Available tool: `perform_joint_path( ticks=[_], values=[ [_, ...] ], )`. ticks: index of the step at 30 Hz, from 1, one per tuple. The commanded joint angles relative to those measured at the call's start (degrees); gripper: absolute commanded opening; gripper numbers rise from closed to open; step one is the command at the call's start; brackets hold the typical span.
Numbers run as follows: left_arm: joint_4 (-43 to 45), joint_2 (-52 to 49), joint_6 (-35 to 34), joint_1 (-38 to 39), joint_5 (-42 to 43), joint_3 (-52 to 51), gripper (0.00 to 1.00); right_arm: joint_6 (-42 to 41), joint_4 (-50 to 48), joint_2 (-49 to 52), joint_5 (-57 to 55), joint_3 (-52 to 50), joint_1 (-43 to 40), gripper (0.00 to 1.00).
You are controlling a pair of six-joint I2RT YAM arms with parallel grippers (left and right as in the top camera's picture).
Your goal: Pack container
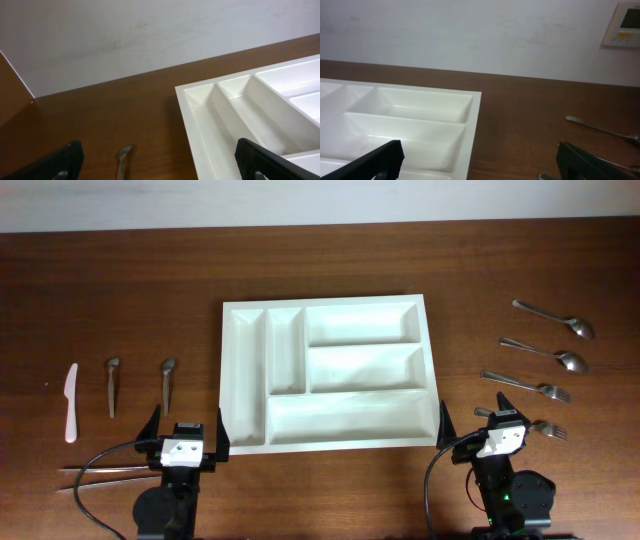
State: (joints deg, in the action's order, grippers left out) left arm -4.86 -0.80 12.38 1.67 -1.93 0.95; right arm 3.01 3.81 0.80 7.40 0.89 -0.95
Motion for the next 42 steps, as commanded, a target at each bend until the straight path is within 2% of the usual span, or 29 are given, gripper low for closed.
perform_joint_path(
  ticks=[1,9,13,18,23,28,32,36,39,42],
  values=[
    [0.2,0.5,-0.6,-0.3,0.7,-0.4,0.99,-0.5,-0.1,-0.6,-0.3,-0.6,0.6,0.99],
    [0.2,0.5,-0.6,-0.3,0.7,-0.4,0.99,1.2,-1.3,-0.6,-2.6,-0.6,0.6,0.99],
    [0.2,0.5,-0.6,-0.3,0.7,-0.4,0.99,-1.2,-3.1,-0.6,-1.6,-0.4,0.6,0.99],
    [0.2,0.5,-0.6,-0.3,0.7,-0.4,0.99,-3.0,-4.5,-0.4,-3.8,5.1,0.5,0.99],
    [0.2,0.5,-0.5,-0.3,0.7,-0.4,0.99,-2.2,9.7,4.5,-13.4,20.2,-1.4,0.99],
    [0.2,0.5,-0.6,-0.3,0.7,-0.4,0.99,-1.1,28.0,17.0,-17.6,40.6,-5.5,0.99],
    [0.2,0.5,-0.6,-0.3,0.7,-0.4,0.99,-0.7,38.6,29.5,-14.0,57.0,-8.2,0.99],
    [0.2,0.5,-0.6,-0.3,0.7,-0.4,0.99,0.0,48.0,39.9,-0.9,71.5,-8.4,0.99],
    [0.2,0.5,-0.6,-0.3,0.7,-0.4,0.99,0.0,52.8,44.8,3.3,77.5,-8.4,0.99],
    [0.2,0.5,-0.6,-0.3,0.7,-0.4,0.99,-0.5,52.5,48.1,-2.1,79.3,-8.5,0.99]
  ],
)
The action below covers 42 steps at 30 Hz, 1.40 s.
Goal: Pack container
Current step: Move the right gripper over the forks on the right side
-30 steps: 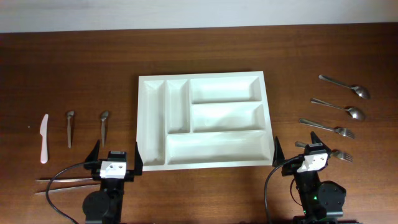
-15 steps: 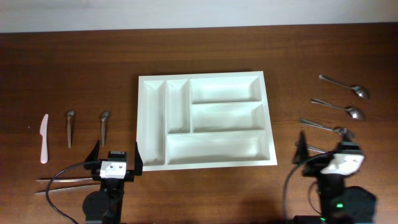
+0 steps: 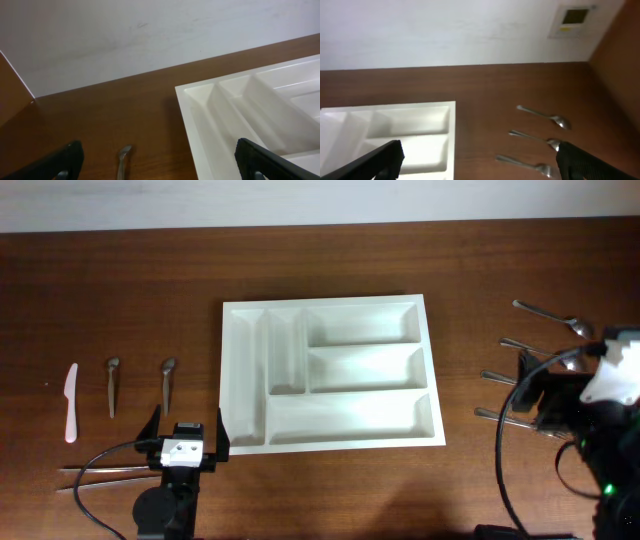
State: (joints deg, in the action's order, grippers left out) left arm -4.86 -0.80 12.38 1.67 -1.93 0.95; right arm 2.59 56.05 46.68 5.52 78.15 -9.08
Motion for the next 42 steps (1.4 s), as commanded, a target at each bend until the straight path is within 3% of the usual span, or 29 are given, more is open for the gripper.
perform_joint_path(
  ticks=[1,5,7,9,16,20,26,28,42],
  values=[
    [0.2,0.5,-0.6,-0.3,0.7,-0.4,0.99,-4.5,0.6,3.3,-5.7,2.3,-0.3,0.99],
    [0.2,0.5,-0.6,-0.3,0.7,-0.4,0.99,-30.0,11.4,8.5,-30.1,4.9,-0.5,0.99],
    [0.2,0.5,-0.6,-0.3,0.7,-0.4,0.99,-41.8,19.6,11.1,-35.6,6.7,-1.7,0.99],
    [0.2,0.5,-0.6,-0.3,0.7,-0.4,0.99,-47.5,24.5,13.4,-35.5,8.0,-3.9,0.99],
    [0.2,0.5,-0.6,-0.3,0.7,-0.4,0.99,-47.7,23.1,19.1,-20.6,8.2,-8.6,0.99],
    [0.2,0.5,-0.6,-0.3,0.7,-0.4,0.99,-50.1,23.1,22.9,-21.1,8.2,-8.6,0.99],
    [0.2,0.5,-0.6,-0.3,0.7,-0.4,0.99,-83.5,30.3,29.9,-20.9,7.8,-8.7,0.99],
    [0.2,0.5,-0.6,-0.3,0.7,-0.4,0.99,-88.3,30.4,31.8,-20.7,7.8,-8.7,0.99],
    [0.2,0.5,-0.6,-0.3,0.7,-0.4,0.99,-90.6,28.6,49.0,-19.1,6.9,-13.4,0.99]
  ],
)
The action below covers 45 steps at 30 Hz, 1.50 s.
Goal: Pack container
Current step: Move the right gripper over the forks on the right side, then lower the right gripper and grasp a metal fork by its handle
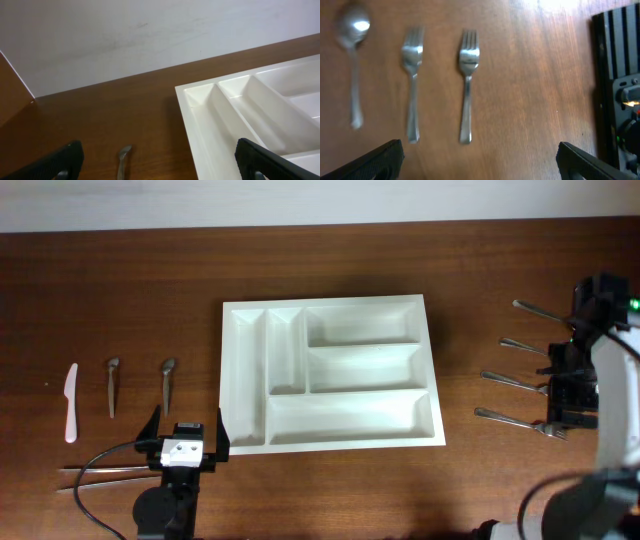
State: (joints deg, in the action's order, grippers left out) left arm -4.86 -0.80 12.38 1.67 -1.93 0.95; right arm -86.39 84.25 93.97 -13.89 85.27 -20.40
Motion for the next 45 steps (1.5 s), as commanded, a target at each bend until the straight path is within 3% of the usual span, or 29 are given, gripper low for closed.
perform_joint_path(
  ticks=[1,10,17,29,45],
  values=[
    [0.2,0.5,-0.6,-0.3,0.7,-0.4,0.99,-1.6,0.3,2.3,0.2,-0.2,-2.9,0.99],
    [0.2,0.5,-0.5,-0.3,0.7,-0.4,0.99,-1.2,-2.5,2.8,-1.3,-4.7,-4.9,0.99],
    [0.2,0.5,-0.6,-0.3,0.7,-0.4,0.99,0.8,-13.2,2.8,0.0,-15.4,-3.6,0.99],
    [0.2,0.5,-0.6,-0.3,0.7,-0.4,0.99,4.9,-28.5,2.8,5.4,-22.6,-3.6,0.99],
    [0.2,0.5,-0.5,-0.3,0.7,-0.4,0.99,4.3,-30.7,3.0,4.0,-24.9,-3.6,0.99]
  ],
)
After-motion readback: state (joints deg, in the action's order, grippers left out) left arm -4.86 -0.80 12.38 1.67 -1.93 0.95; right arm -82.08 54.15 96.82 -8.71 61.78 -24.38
